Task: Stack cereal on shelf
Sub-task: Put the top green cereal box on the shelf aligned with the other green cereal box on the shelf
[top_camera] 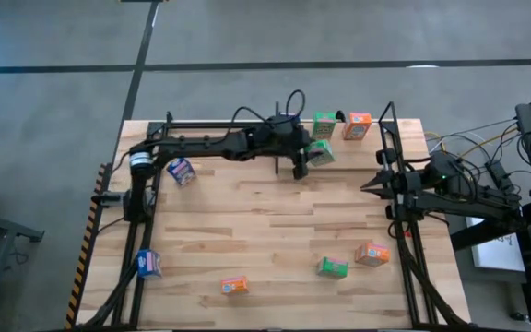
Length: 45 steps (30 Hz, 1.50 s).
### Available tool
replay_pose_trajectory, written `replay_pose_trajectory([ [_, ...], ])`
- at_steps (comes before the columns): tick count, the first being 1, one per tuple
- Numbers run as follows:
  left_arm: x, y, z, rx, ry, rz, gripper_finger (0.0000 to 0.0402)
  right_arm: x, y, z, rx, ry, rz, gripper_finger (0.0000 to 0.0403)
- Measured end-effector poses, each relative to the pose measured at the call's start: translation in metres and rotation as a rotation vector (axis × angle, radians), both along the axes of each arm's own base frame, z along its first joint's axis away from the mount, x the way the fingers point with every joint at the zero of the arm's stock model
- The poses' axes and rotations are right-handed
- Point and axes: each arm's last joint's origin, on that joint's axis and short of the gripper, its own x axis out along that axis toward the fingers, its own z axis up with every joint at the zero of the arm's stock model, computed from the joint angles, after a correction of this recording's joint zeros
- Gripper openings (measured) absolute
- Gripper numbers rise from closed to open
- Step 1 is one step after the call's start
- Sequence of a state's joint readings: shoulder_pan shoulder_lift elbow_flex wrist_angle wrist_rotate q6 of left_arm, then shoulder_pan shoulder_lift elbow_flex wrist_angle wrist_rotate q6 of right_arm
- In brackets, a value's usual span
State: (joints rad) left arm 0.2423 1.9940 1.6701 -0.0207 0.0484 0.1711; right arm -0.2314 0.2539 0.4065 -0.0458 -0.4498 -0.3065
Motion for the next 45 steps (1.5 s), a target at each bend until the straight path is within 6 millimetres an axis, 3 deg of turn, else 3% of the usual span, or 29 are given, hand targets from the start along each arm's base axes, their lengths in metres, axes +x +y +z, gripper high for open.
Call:
replay_pose_trajectory([
  [14,0.027,0.025,-0.026,0.068,0.13,-0.008,0.0139,0.0,0.0,0.0,0.001,0.002,-0.001,0.0012],
  [29,0.036,0.048,-0.051,0.056,0.18,0.023,0.0141,0.0,0.0,0.0,0.002,0.004,-0.005,0.0012],
  [45,0.035,0.052,-0.052,0.088,0.193,0.056,0.0206,0.0,0.0,0.0,0.003,0.004,-0.005,0.0012],
])
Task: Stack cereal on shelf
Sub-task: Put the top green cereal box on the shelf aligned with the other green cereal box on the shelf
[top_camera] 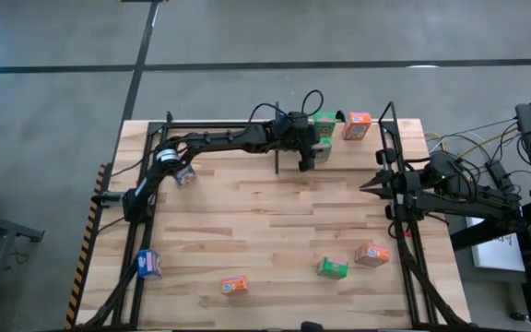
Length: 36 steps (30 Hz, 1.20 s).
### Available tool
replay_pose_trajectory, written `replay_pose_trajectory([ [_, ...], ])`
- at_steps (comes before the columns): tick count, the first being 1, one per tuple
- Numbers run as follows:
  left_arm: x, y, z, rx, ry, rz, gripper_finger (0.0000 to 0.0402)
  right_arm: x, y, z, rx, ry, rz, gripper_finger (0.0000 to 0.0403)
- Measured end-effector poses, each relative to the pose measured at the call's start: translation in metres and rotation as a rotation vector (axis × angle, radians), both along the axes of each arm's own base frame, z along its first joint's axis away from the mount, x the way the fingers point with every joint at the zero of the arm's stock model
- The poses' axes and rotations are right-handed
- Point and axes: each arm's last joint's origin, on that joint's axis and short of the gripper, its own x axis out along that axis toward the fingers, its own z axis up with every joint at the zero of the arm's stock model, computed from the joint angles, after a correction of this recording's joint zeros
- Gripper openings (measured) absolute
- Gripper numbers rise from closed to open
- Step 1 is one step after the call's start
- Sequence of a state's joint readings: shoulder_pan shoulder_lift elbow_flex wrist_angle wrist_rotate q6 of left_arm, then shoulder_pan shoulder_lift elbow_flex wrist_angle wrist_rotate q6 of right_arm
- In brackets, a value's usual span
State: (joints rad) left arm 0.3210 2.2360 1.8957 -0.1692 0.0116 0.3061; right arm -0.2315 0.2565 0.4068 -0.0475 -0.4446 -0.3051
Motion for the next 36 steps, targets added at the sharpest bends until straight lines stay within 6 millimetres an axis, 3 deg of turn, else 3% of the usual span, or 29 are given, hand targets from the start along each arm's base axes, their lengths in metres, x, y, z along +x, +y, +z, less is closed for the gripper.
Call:
replay_pose_trajectory([
  [6,0.0,0.0,0.004,-0.005,0.019,0.002,0.021,0.0,0.0,0.0,0.003,0.001,0.0,0.0012],
  [17,-0.002,-0.019,0.039,-0.035,0.116,-0.031,0.021,0.0,0.0,0.0,0.022,0.003,-0.002,0.0012],
  [29,-0.006,-0.065,0.082,-0.091,0.158,-0.085,0.021,0.002,-0.007,0.0,0.133,0.023,-0.199,0.0012],
  [36,-0.032,-0.085,0.107,-0.114,0.145,-0.053,0.02,0.016,-0.01,0.003,0.17,0.086,-0.23,0.0012],
])
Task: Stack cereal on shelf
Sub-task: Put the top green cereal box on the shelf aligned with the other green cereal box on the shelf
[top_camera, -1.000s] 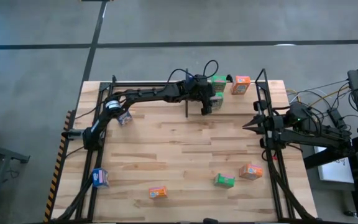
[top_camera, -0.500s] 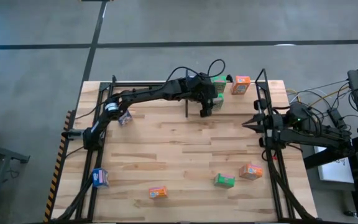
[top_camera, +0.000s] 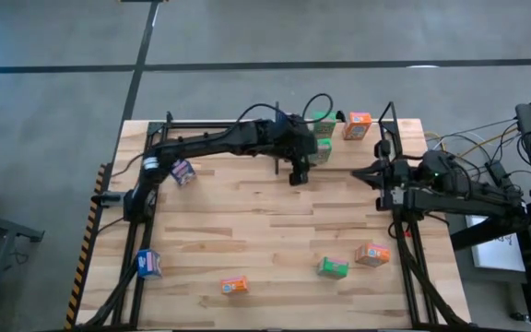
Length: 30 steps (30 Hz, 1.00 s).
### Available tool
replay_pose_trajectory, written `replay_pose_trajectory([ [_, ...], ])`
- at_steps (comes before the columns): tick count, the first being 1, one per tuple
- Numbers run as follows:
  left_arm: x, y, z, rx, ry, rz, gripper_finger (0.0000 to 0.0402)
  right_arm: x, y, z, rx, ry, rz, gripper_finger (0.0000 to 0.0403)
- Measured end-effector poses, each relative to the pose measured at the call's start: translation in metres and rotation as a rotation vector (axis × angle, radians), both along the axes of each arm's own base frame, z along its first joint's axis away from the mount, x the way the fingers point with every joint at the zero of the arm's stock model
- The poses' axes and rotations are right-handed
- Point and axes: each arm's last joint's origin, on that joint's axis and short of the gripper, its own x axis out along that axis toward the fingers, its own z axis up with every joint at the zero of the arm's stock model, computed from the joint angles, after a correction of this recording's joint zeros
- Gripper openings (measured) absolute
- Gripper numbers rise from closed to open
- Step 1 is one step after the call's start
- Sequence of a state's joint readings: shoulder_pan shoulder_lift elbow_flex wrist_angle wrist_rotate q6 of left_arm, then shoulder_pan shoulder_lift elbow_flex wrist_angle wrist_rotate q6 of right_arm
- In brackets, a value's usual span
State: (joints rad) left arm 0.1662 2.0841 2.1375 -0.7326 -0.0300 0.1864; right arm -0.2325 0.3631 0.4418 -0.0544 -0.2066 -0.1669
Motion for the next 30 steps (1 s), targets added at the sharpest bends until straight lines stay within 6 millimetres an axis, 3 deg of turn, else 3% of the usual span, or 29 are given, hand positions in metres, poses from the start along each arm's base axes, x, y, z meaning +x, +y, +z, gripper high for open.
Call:
replay_pose_trajectory([
  [6,-0.026,-0.032,-0.001,0.01,-0.027,-0.017,0.0197,0.031,-0.007,-0.009,0.03,0.15,-0.002,0.0012],
  [15,-0.084,-0.069,-0.014,0.004,-0.182,-0.035,0.0197,0.05,-0.014,-0.007,0.079,0.22,-0.087,0.0012],
  [24,-0.155,-0.079,-0.025,-0.044,-0.409,-0.031,0.0197,0.064,-0.025,-0.002,0.138,0.38,-0.171,0.0012],
  [30,-0.187,-0.078,-0.04,-0.054,-0.532,-0.029,0.0196,0.075,-0.039,0.015,0.152,0.538,-0.223,0.0012],
])
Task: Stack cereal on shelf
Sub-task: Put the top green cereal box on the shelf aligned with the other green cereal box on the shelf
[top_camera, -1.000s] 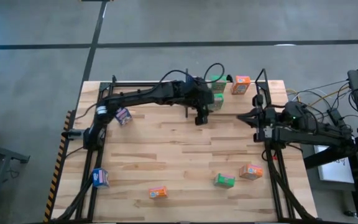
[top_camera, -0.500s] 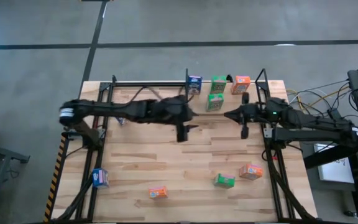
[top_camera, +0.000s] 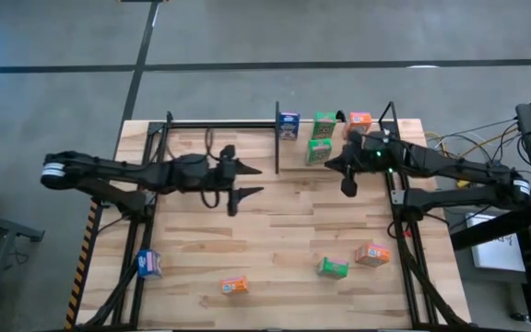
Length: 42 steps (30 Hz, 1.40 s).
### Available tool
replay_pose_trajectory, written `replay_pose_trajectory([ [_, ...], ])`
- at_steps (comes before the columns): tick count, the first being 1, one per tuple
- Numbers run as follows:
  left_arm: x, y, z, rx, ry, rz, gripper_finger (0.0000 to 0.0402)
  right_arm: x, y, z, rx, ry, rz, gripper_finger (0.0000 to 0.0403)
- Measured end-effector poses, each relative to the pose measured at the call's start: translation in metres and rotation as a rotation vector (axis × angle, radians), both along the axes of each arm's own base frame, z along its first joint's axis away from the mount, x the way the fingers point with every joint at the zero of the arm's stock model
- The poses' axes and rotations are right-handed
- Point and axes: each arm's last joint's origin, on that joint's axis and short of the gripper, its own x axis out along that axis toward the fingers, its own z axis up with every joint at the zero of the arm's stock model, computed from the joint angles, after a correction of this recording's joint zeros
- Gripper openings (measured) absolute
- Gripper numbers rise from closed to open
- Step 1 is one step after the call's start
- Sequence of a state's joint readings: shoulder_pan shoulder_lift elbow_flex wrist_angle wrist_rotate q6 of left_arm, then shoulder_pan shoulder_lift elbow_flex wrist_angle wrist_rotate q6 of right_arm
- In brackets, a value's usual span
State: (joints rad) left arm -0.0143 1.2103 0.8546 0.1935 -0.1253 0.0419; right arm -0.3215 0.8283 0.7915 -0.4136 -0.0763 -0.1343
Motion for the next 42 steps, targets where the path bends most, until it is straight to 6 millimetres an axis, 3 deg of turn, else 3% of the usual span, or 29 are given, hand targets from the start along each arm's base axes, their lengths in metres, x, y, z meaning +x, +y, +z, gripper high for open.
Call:
replay_pose_trajectory([
  [7,-0.023,0.001,-0.009,-0.002,-0.104,0.001,0.0196,0.01,-0.027,0.022,-0.021,0.158,-0.055,0.0012],
  [14,-0.028,0.001,-0.011,-0.001,-0.121,0.015,0.0196,0.024,-0.06,0.034,-0.025,0.269,-0.094,0.0012],
  [19,-0.028,0.001,-0.011,0.004,-0.117,0.024,0.0197,0.037,-0.079,0.03,-0.022,0.342,-0.091,0.0012],
  [24,-0.028,0.001,-0.012,0.005,-0.107,0.024,0.0197,0.045,-0.084,0.025,0.002,0.403,-0.046,0.0027],
  [28,-0.027,0.001,-0.013,0.018,-0.103,0.022,0.0197,0.048,-0.085,0.024,0.016,0.439,-0.033,0.0072],
  [38,-0.027,0.001,-0.013,0.028,-0.103,0.022,0.0197,0.055,-0.09,0.017,-0.002,0.469,0.0,0.0239],
  [42,-0.027,0.001,-0.013,0.028,-0.102,0.022,0.0197,0.06,-0.093,0.009,-0.002,0.499,0.02,0.0283],
])
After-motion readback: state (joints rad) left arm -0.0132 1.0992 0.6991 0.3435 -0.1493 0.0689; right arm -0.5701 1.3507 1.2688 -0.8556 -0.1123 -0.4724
